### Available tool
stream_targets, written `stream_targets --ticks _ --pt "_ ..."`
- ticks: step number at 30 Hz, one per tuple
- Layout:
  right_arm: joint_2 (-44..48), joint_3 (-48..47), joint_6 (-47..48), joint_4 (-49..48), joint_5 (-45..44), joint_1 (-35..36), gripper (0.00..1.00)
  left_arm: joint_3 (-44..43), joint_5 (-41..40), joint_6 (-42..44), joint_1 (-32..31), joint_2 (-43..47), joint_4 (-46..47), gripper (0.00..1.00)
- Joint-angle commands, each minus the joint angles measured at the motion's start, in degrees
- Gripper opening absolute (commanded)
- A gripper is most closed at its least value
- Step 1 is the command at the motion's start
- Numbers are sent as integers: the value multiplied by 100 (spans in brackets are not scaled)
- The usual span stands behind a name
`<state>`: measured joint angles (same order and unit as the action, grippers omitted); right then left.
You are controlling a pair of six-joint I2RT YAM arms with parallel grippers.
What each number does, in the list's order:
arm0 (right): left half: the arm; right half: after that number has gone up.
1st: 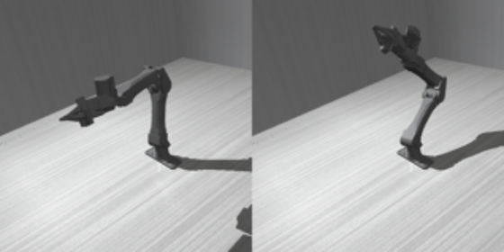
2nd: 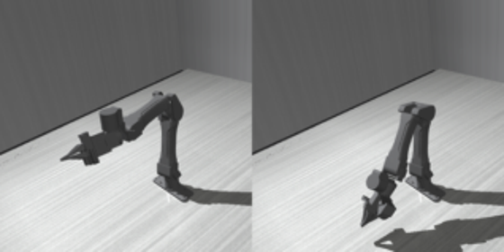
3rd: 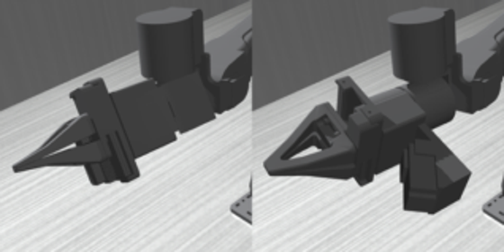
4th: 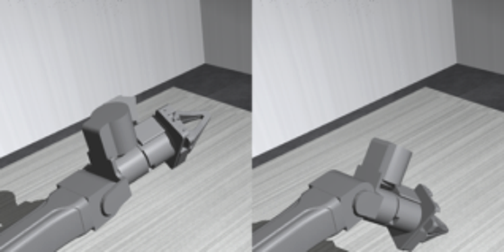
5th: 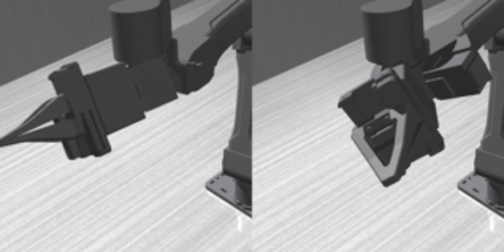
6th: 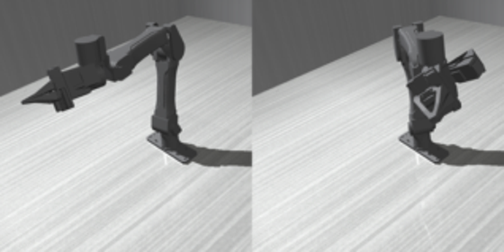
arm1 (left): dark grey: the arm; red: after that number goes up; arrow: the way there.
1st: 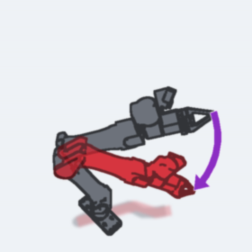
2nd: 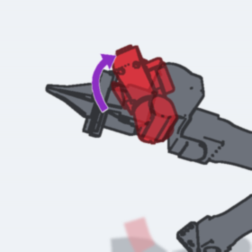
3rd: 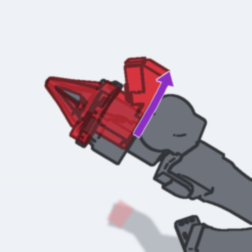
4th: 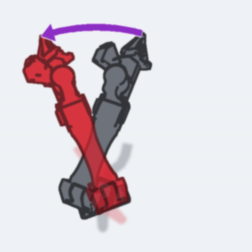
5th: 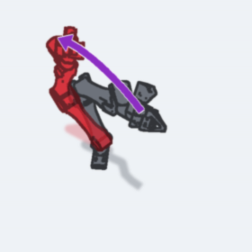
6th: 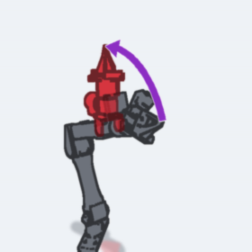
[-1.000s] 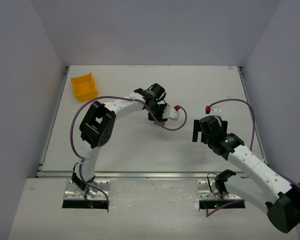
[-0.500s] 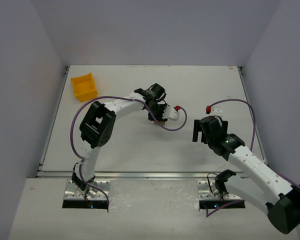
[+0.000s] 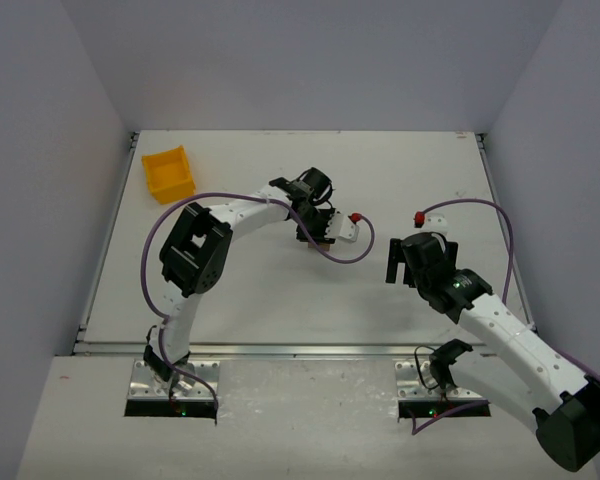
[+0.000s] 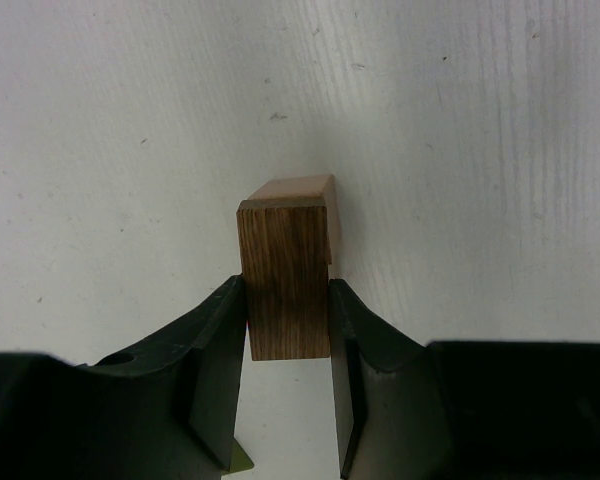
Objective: Build the wood block tower
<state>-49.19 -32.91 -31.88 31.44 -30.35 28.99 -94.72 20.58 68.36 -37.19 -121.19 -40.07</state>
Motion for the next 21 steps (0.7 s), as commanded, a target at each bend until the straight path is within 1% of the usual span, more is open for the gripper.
stream_targets --ticks 1,5,11,13,18,21 --pt "25 -32 -119 -50 -198 -17 99 6 233 115 -60 -53 70 21" --pt "30 -32 -119 -50 -206 -19 99 6 236 110 -60 -45 50 22" --pt "23 -32 -122 -45 -200 -17 99 -3 324 152 -60 -63 -18 28" --pt "33 -32 -134 -41 -208 -25 99 -2 332 152 -61 -64 -18 33" --pt "11 -38 -116 -19 -222 -25 99 6 258 169 -62 -72 -4 34" --pt "-33 -62 -121 27 -226 -17 99 27 255 204 -69 -68 -9 37"
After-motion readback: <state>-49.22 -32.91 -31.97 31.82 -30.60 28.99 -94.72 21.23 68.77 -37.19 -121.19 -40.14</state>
